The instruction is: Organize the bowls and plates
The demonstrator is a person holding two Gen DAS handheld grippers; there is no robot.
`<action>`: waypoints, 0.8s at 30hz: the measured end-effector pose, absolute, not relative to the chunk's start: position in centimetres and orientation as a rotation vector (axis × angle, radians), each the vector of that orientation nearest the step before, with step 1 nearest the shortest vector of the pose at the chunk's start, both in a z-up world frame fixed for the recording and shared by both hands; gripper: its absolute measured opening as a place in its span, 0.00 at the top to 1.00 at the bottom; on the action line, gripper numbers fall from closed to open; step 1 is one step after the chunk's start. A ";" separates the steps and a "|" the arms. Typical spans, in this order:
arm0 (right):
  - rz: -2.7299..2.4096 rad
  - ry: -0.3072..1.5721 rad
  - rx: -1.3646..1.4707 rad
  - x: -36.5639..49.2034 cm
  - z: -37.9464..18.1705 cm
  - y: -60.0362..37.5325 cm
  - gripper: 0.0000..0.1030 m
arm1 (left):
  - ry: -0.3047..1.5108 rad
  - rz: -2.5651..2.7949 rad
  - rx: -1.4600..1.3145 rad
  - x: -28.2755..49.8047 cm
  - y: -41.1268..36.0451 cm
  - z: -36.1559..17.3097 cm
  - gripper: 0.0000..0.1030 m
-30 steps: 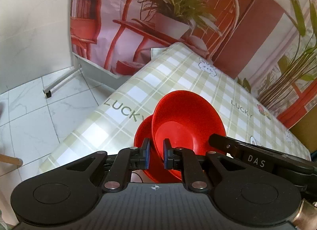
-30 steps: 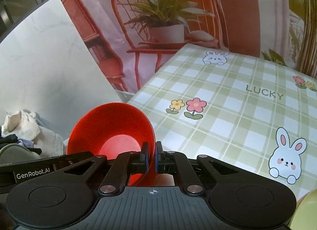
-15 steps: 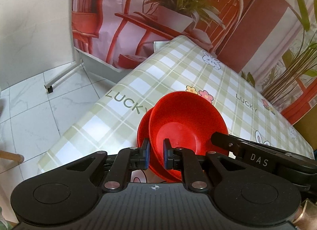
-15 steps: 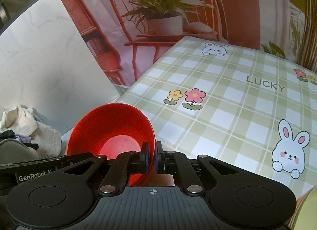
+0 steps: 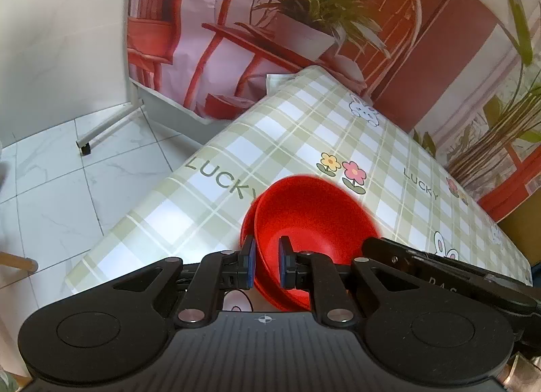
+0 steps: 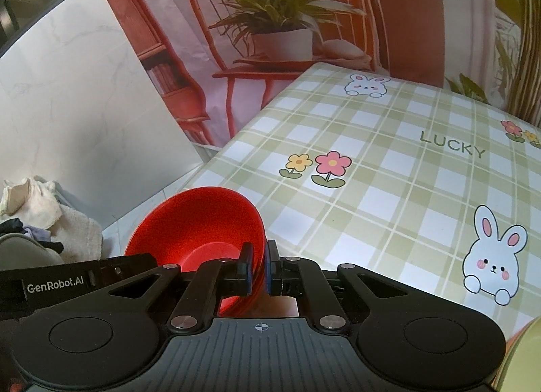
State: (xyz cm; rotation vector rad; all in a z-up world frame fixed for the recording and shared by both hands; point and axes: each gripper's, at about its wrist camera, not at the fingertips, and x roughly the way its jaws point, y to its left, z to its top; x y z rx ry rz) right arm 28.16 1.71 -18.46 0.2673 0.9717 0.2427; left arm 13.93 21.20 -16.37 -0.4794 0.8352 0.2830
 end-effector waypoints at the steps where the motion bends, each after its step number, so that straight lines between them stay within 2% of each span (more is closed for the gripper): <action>1: 0.240 0.972 0.265 28.2 -18.5 1.7 0.91 | 0.831 0.288 -0.477 13.9 21.2 -16.3 0.78; 3: 0.237 0.974 0.261 28.1 -18.5 1.7 0.90 | 0.823 0.299 -0.478 13.8 21.4 -16.2 0.69; 4: 0.236 0.977 0.265 28.1 -18.5 1.7 0.90 | 0.819 0.302 -0.480 13.8 21.6 -16.2 0.68; 22: 0.250 1.009 0.313 28.3 -20.4 1.8 0.89 | 0.838 0.278 -0.541 14.6 22.1 -18.9 0.69; 24: 0.253 1.012 0.320 28.3 -20.6 1.8 0.89 | 0.843 0.276 -0.545 14.6 22.0 -19.2 0.73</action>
